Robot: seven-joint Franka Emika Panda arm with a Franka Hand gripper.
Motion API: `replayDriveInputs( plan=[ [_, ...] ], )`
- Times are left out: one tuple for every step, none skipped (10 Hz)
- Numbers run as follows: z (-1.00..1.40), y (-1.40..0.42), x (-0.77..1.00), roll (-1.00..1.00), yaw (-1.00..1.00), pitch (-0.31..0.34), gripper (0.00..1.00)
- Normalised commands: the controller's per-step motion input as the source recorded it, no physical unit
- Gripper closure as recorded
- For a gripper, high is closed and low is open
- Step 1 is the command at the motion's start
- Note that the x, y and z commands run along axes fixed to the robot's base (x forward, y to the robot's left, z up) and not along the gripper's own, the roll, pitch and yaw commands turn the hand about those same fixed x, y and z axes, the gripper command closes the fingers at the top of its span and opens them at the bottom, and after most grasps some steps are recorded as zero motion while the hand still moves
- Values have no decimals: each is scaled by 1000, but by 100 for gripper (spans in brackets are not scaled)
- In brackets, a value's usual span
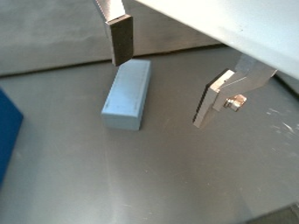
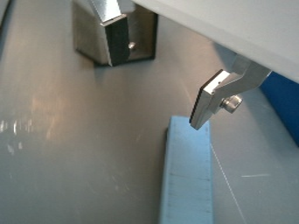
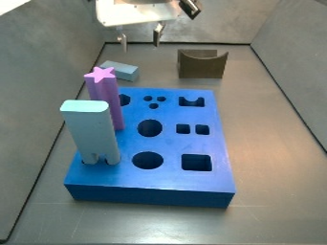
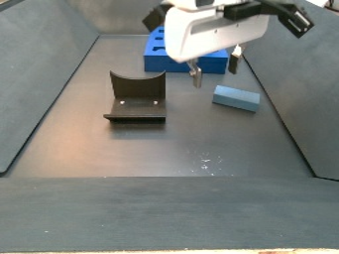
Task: Pick up the rectangle object. Move up. Place the rectangle object on the fixture. Regrasp the rectangle object. Move to above the board. Insert the rectangle object.
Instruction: Pick up the rectangle object.
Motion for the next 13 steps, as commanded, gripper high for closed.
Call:
replayDriveInputs(
  plan=[
    [-26, 14, 0, 0, 0, 0, 0],
    [-157, -100, -240, -66, 34, -37, 0],
    [-251, -463, -771, -94, 6, -149, 0],
    [-334, -529, -814, -180, 49, -129, 0],
    [-251, -391, -691, -303, 71, -143, 0],
    [0, -80, -117, -226, 260, -103, 0],
    [-77, 0, -11, -200, 1000, 0, 0],
    [-86, 0, -3, -174, 1000, 0, 0],
    [-91, 0, -3, -174, 1000, 0, 0],
    [-91, 0, -6, -174, 1000, 0, 0],
    [-91, 0, -26, -186, 1000, 0, 0],
    [-149, 54, -183, -271, 989, -11, 0],
    [0, 343, -94, -297, 563, 0, 0]
  ],
)
